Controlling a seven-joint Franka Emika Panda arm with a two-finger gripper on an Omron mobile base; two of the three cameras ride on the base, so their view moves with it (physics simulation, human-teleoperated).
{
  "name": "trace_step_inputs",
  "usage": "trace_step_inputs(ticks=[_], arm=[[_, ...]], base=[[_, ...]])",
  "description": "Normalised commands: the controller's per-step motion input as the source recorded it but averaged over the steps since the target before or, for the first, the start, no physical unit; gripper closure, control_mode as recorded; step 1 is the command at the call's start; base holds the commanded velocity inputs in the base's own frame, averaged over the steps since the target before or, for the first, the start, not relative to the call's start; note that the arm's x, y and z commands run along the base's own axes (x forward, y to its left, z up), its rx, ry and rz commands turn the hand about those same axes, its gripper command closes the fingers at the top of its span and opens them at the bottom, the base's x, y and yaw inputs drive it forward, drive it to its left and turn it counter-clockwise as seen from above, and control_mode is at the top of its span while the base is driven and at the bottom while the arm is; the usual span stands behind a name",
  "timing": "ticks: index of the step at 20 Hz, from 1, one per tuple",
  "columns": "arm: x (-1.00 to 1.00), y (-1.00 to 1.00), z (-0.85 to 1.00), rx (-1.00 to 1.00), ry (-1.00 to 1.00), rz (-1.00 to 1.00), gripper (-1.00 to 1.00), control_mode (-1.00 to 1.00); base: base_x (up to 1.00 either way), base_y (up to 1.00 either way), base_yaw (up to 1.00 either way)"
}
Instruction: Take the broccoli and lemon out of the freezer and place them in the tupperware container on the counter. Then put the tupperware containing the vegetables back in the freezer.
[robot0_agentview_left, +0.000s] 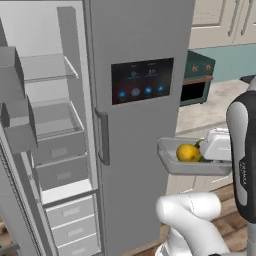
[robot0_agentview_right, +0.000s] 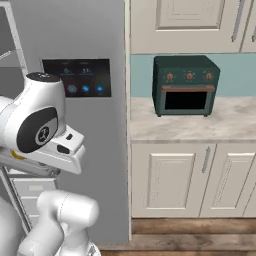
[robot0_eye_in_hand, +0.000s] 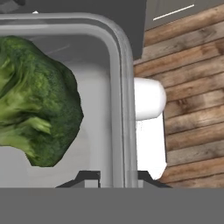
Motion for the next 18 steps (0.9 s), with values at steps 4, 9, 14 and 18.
trace_step_inputs(ticks=[4, 9, 14, 18], arm=[[0.00, 0.00, 0.00, 0.00, 0.00, 0.00, 1.00, 1.00], [0.00, 0.00, 0.00, 0.00, 0.00, 0.00, 1.00, 1.00], [0.00, 0.00, 0.00, 0.00, 0.00, 0.00, 1.00, 1.00], [0.00, 0.00, 0.00, 0.00, 0.00, 0.00, 1.00, 1.00]], base=[[0.49, 0.04, 0.24], [0.40, 0.35, 0.35], [0.27, 0.29, 0.26], [0.45, 0.19, 0.03]])
